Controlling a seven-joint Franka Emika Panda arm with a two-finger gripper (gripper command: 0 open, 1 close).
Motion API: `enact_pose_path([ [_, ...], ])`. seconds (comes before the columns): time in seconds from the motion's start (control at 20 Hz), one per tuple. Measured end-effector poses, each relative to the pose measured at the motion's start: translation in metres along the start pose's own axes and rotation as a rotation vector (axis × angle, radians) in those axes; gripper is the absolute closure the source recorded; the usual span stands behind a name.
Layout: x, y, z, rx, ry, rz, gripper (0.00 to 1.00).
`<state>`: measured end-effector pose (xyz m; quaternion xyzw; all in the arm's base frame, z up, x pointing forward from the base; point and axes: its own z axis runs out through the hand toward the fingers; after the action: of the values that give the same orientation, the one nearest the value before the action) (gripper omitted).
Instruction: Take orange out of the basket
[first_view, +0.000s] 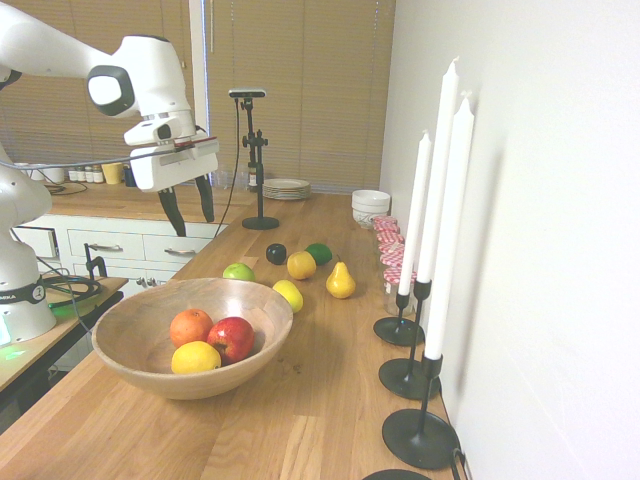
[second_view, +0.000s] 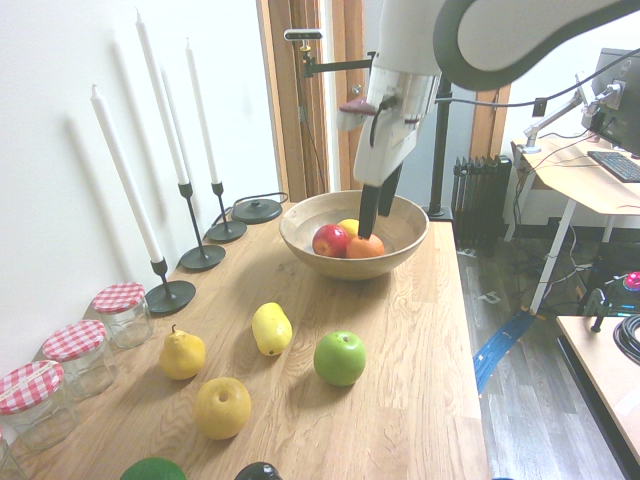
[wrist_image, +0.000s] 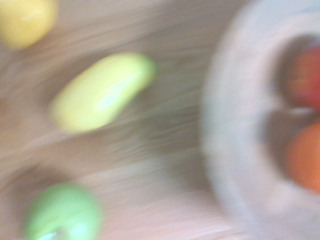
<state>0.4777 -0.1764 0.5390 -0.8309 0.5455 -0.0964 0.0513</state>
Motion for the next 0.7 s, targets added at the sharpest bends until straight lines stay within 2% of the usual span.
enact_pose_path([
  [0.3,0.072,0.048,-0.002,0.02,-0.022,0.1,0.0],
  [0.7,0.117,0.029,0.066,-0.025,-0.069,0.108,0.0],
])
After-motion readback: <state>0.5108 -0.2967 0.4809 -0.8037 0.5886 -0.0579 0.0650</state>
